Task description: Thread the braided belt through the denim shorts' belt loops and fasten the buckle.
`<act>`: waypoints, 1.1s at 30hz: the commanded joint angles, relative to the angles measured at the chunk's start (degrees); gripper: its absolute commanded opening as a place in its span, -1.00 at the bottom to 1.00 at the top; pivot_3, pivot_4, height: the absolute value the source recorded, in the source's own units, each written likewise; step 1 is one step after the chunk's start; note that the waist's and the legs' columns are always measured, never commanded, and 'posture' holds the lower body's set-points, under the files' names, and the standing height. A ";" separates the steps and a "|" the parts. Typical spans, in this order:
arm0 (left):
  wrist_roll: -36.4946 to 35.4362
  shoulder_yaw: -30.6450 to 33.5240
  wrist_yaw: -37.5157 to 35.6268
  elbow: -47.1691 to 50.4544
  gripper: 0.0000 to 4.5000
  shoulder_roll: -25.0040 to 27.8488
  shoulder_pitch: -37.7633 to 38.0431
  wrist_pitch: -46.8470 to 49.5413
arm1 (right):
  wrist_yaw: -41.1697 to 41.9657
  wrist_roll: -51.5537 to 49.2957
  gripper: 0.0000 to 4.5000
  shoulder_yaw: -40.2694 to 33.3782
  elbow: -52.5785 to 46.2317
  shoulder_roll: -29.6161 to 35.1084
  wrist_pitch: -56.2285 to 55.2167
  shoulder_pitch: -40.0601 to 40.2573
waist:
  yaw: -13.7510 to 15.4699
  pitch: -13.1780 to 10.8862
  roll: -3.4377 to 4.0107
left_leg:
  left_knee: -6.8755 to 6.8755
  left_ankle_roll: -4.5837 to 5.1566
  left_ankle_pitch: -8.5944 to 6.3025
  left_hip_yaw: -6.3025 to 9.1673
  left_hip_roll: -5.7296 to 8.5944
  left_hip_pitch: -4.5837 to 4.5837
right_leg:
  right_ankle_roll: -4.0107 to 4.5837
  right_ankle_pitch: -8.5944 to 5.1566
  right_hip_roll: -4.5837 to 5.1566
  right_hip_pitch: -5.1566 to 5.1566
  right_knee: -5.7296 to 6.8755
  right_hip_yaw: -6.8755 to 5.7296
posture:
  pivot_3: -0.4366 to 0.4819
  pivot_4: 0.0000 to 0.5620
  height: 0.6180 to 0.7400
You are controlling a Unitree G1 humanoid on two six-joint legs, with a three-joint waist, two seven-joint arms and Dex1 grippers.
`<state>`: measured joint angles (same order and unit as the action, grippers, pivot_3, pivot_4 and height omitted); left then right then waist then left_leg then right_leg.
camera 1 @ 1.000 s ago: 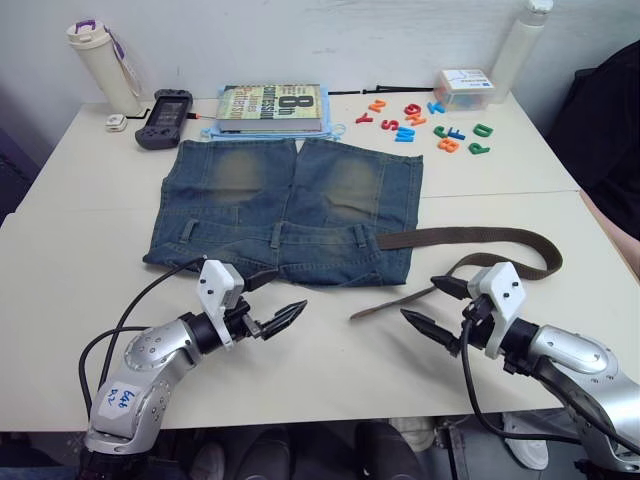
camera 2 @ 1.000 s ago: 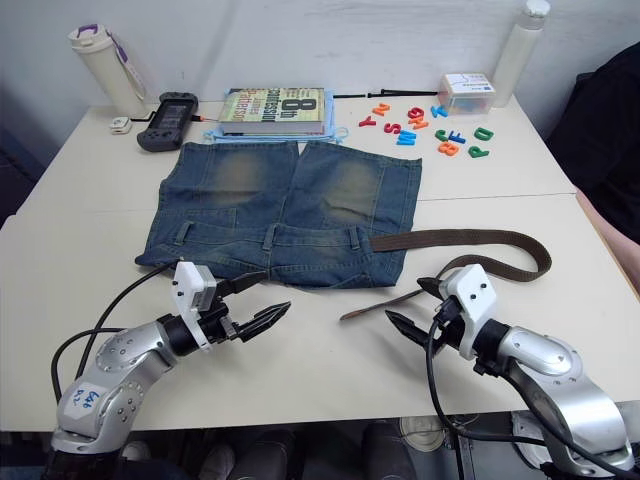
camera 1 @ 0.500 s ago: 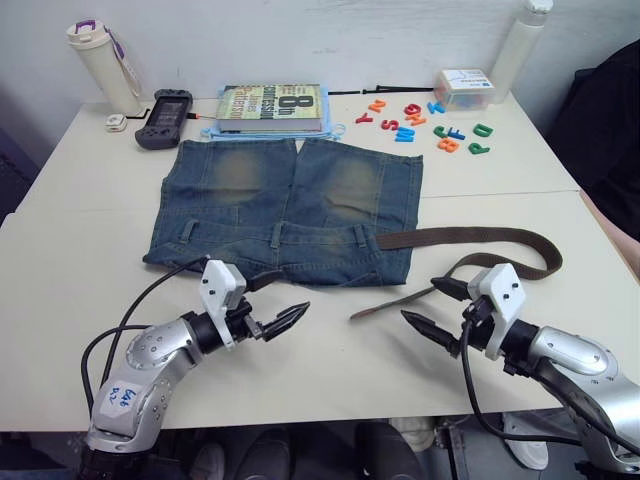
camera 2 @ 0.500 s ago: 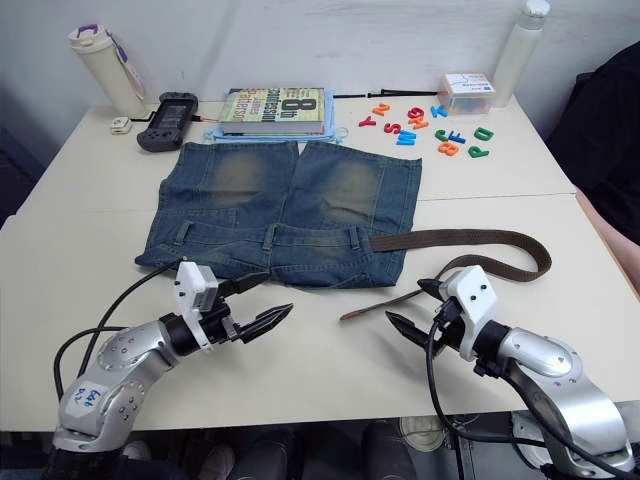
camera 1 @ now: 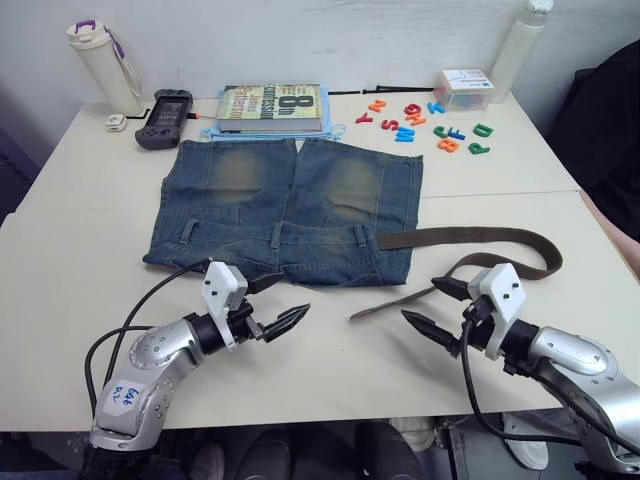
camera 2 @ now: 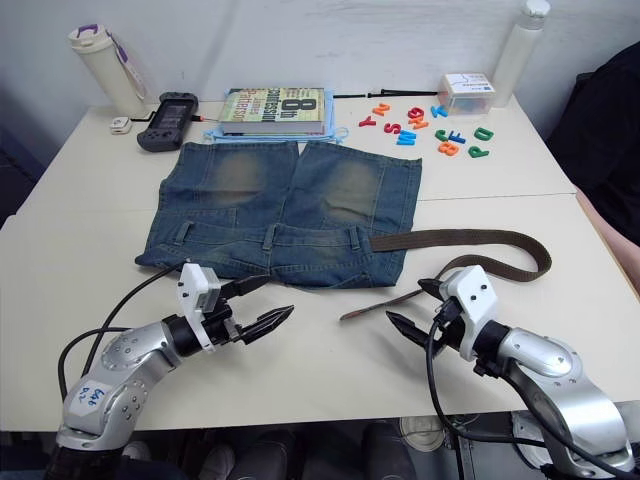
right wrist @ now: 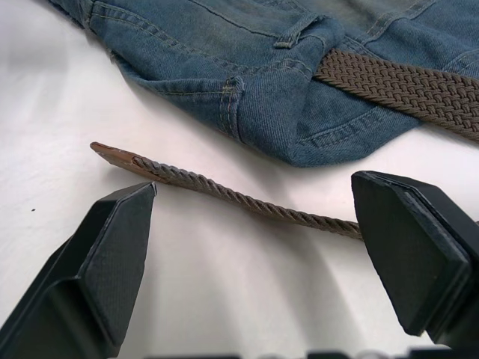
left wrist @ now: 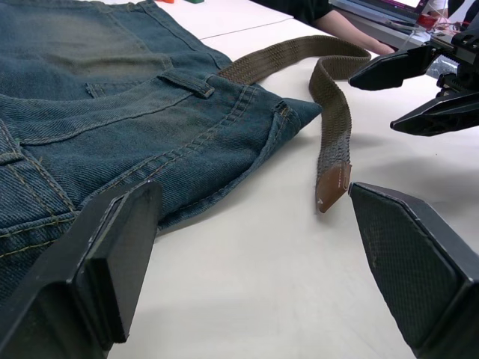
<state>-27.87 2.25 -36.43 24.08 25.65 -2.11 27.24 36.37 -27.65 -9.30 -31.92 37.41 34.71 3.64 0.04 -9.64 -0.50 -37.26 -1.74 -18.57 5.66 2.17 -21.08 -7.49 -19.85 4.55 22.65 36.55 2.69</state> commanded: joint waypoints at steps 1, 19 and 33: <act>0.33 -0.07 -0.90 -2.83 0.96 -0.37 -4.32 -2.03 | -0.93 0.95 1.00 -0.21 -0.62 -0.92 -2.62 -1.79 | 0.04 0.00 0.00 | -0.01 0.00 0.00 0.00 0.00 0.00 | 0.00 0.00 -0.01 0.00 0.01 -0.01 | -0.05 -0.47 1.00; -1.87 -0.40 2.85 1.69 0.96 -2.35 0.81 1.34 | -0.48 -0.55 1.00 -2.36 -1.42 -0.22 -1.61 -1.53 | -0.20 -0.08 0.00 | 0.10 0.01 0.02 -0.03 0.03 0.13 | -0.07 0.05 -0.02 -0.01 -0.03 0.24 | -0.05 -0.47 1.00; 5.70 -9.57 -4.15 -5.56 0.96 -0.99 -3.80 -6.49 | -2.44 -2.28 1.00 -5.72 -6.67 0.00 1.66 2.85 | 1.31 -0.16 -0.09 | -0.03 0.05 0.03 0.05 0.11 0.00 | -0.04 0.13 -0.04 0.02 -0.10 0.14 | -0.05 -0.47 1.00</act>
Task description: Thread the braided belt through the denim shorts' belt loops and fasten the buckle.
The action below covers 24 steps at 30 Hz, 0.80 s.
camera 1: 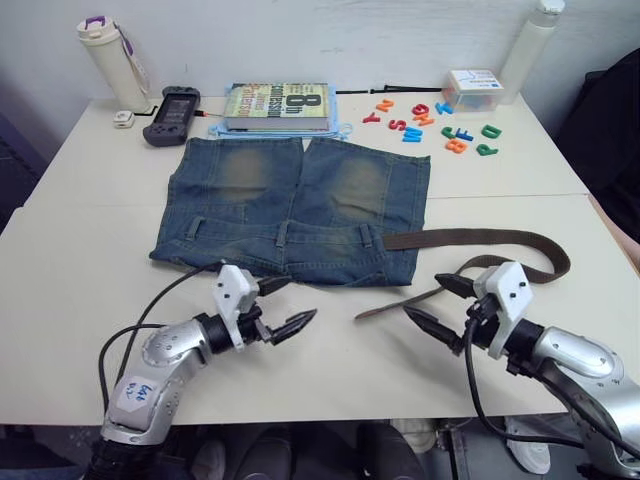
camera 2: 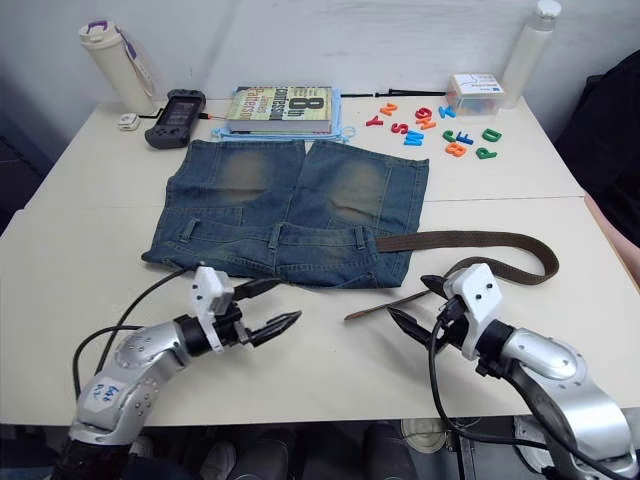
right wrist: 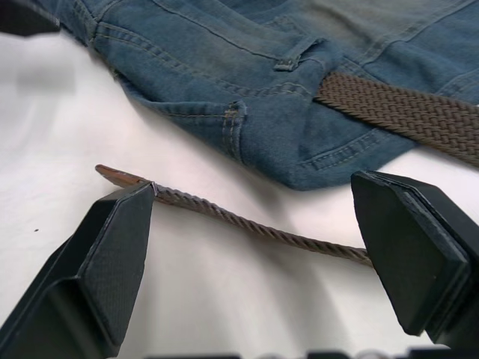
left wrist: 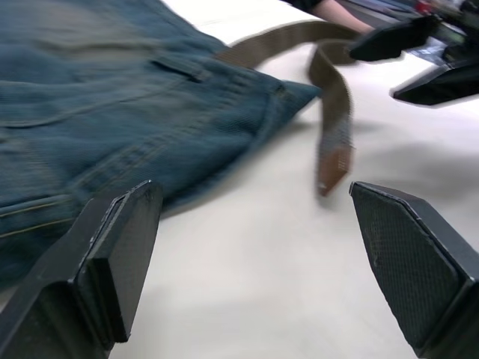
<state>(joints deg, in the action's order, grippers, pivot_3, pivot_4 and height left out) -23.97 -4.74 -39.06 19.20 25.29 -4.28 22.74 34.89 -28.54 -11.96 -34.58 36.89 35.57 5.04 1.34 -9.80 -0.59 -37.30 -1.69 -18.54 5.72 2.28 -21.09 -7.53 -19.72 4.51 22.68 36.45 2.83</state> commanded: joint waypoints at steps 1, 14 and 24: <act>2.28 -3.68 -1.64 -1.63 0.96 -1.09 -2.66 -1.86 | -1.26 -1.56 1.00 -3.99 -5.10 0.54 1.11 2.75 | 0.00 0.00 0.00 | 0.00 0.00 0.00 0.00 0.00 -0.01 | 0.00 0.00 0.00 0.00 0.00 0.00 | -0.05 -0.47 1.00; 14.91 -15.90 -0.97 -16.65 0.96 -6.13 -15.50 -2.31 | -7.71 -3.99 1.00 -12.29 -15.75 -2.63 4.31 14.06 | 0.10 -0.01 0.02 | -0.03 0.06 0.03 -0.04 0.03 0.01 | -0.06 0.03 -0.05 -0.01 0.07 0.02 | -0.05 -0.47 1.00; 22.59 -19.88 -1.50 -27.84 0.96 -9.50 -20.87 -9.56 | -10.84 -4.03 1.00 -12.00 -17.80 -4.00 3.85 16.21 | 0.32 0.01 0.01 | -0.10 0.21 0.14 -0.01 0.18 0.12 | -0.27 0.15 0.01 -0.21 0.04 0.08 | -0.05 -0.47 1.00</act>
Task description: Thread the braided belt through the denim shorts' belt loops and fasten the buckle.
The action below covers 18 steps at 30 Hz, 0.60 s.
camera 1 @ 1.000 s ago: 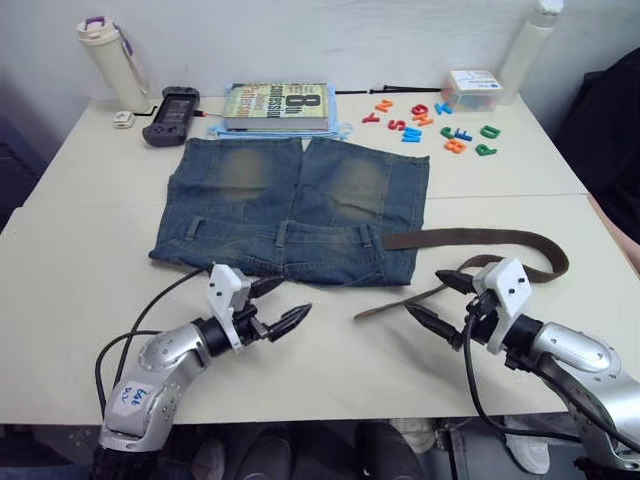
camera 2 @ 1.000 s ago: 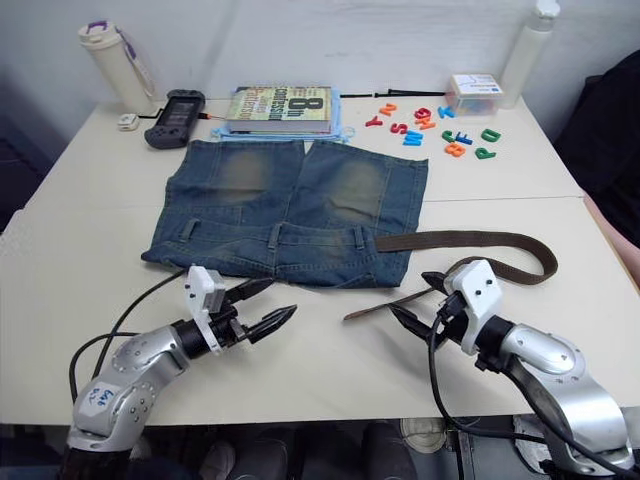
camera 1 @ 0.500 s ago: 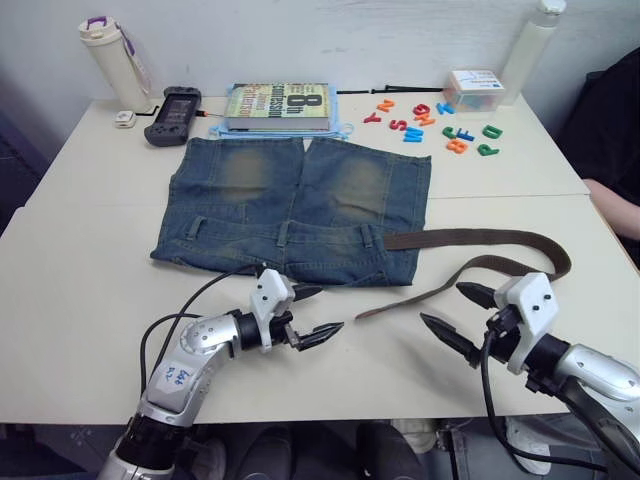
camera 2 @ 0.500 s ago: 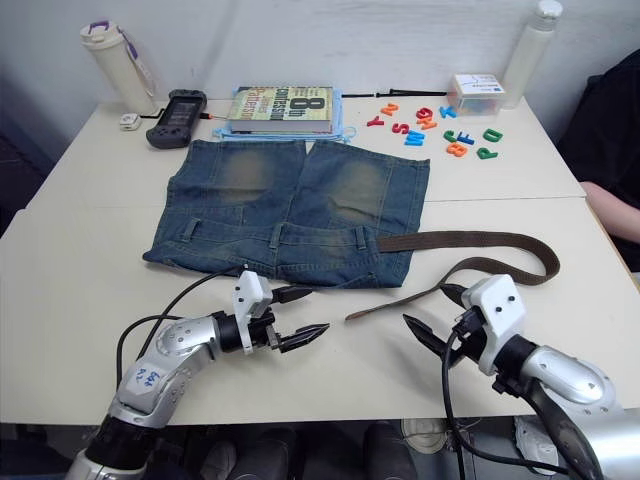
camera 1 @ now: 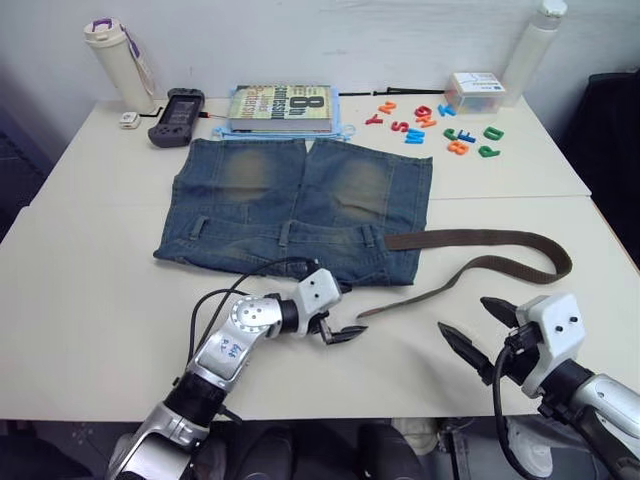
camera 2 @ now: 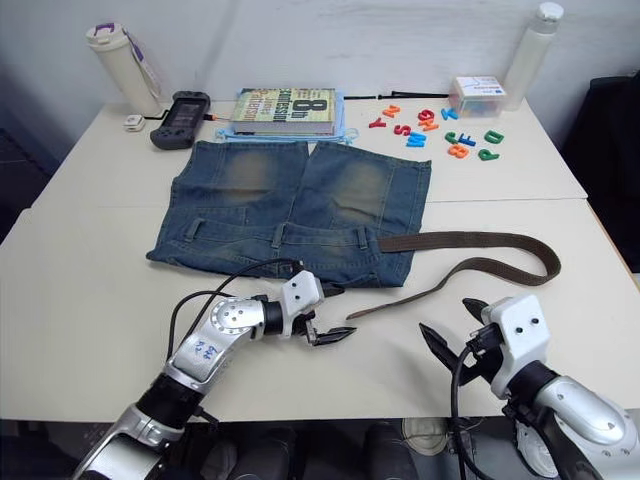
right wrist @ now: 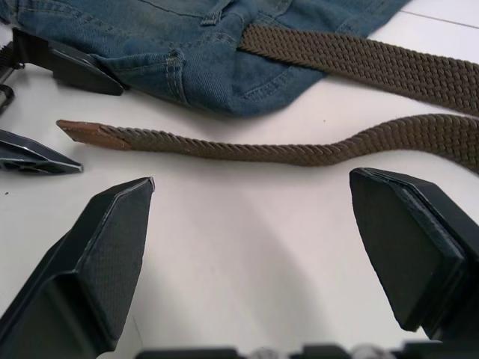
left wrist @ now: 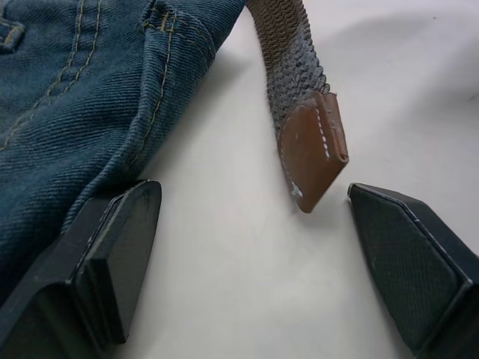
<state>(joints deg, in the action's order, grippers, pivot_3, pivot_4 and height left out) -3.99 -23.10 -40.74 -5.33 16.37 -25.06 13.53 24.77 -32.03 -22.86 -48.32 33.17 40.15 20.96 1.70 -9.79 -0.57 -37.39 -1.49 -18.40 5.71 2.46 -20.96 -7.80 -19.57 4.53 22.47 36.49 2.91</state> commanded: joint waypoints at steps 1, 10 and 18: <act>2.33 -1.40 -0.13 -3.72 0.96 -0.99 -0.32 -0.19 | -0.86 -0.57 1.00 -1.11 -4.10 -0.26 -0.76 0.39 | -0.03 0.00 -0.01 | -0.01 0.00 0.00 0.00 0.01 -0.01 | -0.03 0.02 0.00 0.00 -0.01 0.03 | -0.05 -0.47 1.00; 2.83 -2.46 -3.29 -6.84 0.41 -2.45 -0.61 -2.36 | -1.95 -0.52 1.00 -0.19 -4.02 -0.48 -1.22 0.63 | -0.12 0.06 -0.03 | -0.02 0.04 0.02 -0.02 0.06 0.00 | -0.09 0.05 0.02 -0.02 -0.04 0.11 | -0.05 -0.47 1.00; -0.05 -0.52 -6.09 -4.70 -0.94 -2.85 0.84 -3.05 | -2.30 0.01 1.00 0.70 -3.37 -0.75 -1.87 0.41 | -0.22 0.07 -0.01 | -0.01 0.04 0.02 -0.02 0.05 0.01 | -0.09 0.05 0.02 -0.01 -0.03 0.13 | -0.05 -0.47 1.00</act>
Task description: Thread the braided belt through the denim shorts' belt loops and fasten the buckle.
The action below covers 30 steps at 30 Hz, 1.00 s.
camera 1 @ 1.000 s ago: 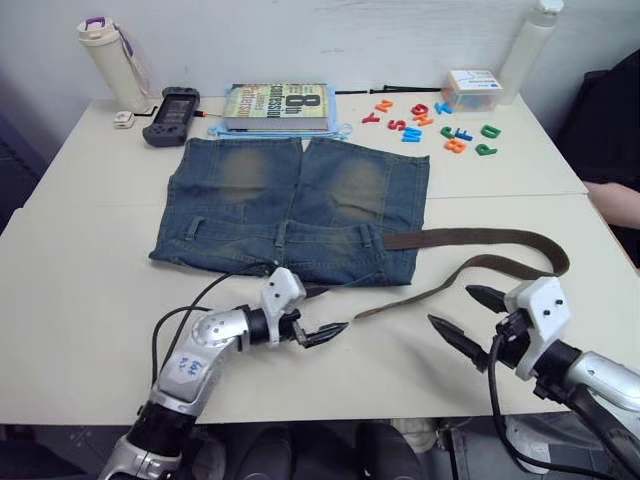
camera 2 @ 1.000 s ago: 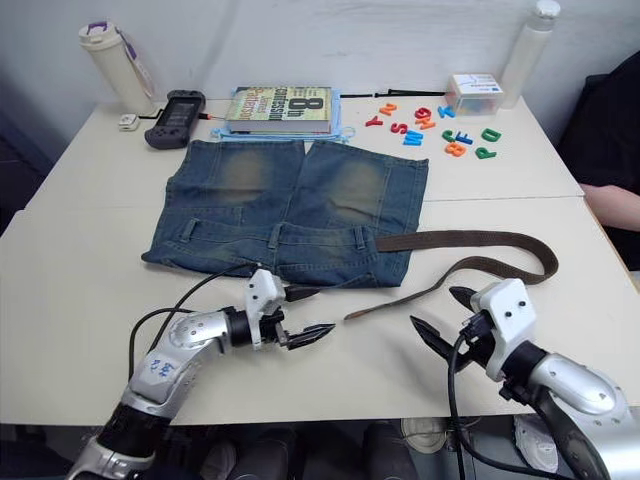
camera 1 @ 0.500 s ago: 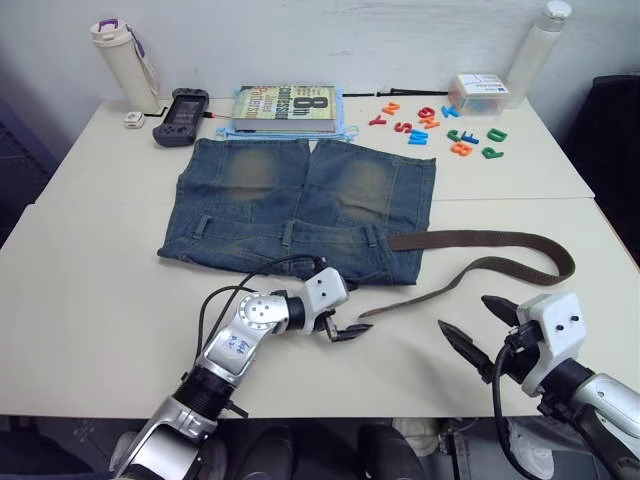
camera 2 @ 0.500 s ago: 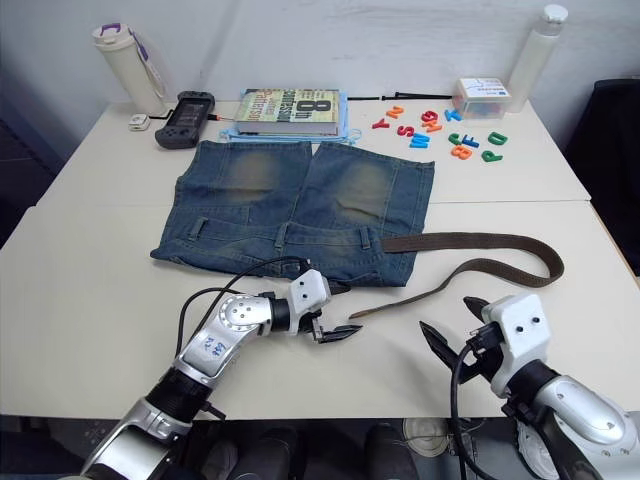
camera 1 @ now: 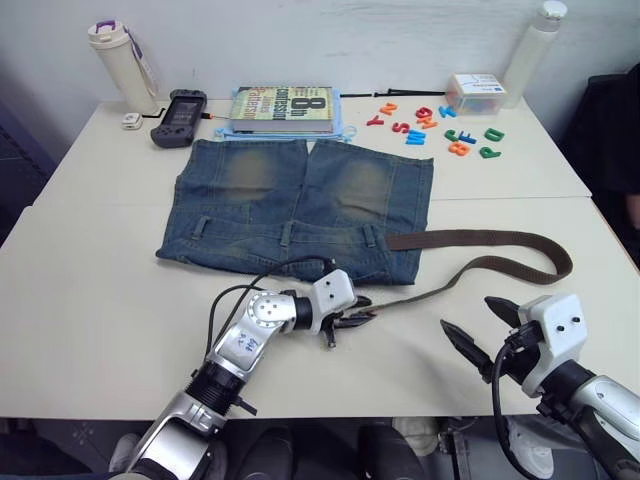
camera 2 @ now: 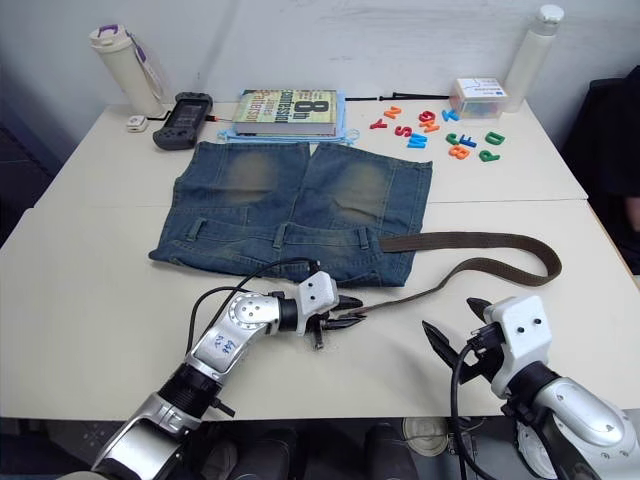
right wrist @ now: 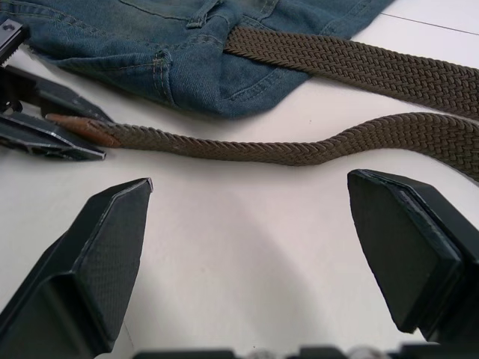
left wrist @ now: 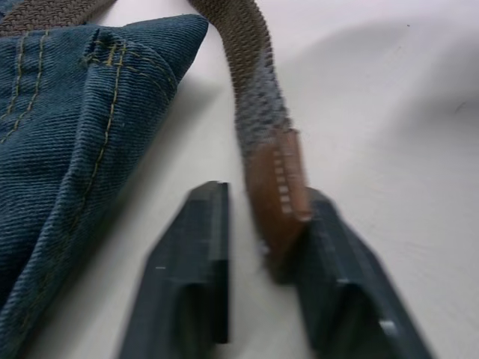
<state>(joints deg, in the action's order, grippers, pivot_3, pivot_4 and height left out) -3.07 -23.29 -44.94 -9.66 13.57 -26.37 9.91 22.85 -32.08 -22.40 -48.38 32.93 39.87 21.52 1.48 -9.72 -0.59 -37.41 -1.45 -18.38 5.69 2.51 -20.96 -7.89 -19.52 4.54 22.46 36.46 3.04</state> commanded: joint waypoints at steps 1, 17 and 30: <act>-1.45 0.28 -2.04 0.01 -0.94 -0.09 2.28 0.33 | -0.42 0.11 1.00 0.37 -3.29 -0.60 -1.68 -0.13 | -0.01 0.00 0.00 | 0.01 0.00 0.00 0.00 0.00 0.00 | 0.00 0.00 0.00 0.00 0.00 0.00 | -0.05 -0.47 1.00; -35.51 22.38 2.78 15.82 -0.94 -5.50 2.35 38.09 | -21.35 -51.80 1.00 7.71 0.01 -11.84 -0.41 -4.31 | -0.67 -0.07 -0.08 | -0.01 -0.01 0.01 0.02 -0.13 -0.09 | 0.03 0.03 0.08 0.12 0.05 0.10 | -0.05 -0.47 1.00; -40.09 21.70 2.04 20.05 -0.94 -3.20 3.57 43.67 | -26.58 -57.27 1.00 11.77 12.01 -16.96 -6.75 -17.30 | -1.54 -0.08 -0.09 | 0.05 -0.09 0.06 0.00 -0.10 -0.13 | 0.04 0.05 -0.04 0.22 0.03 0.05 | -0.05 -0.47 1.00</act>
<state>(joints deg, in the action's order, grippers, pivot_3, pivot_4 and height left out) -41.08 -1.58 -42.09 8.24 10.28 -22.95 53.32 -4.63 -87.18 -9.09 -35.64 16.06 34.82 4.91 -0.06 -9.79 -0.67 -37.35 -1.54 -18.32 5.70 2.40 -21.10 -7.85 -19.47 4.51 22.68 36.49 3.09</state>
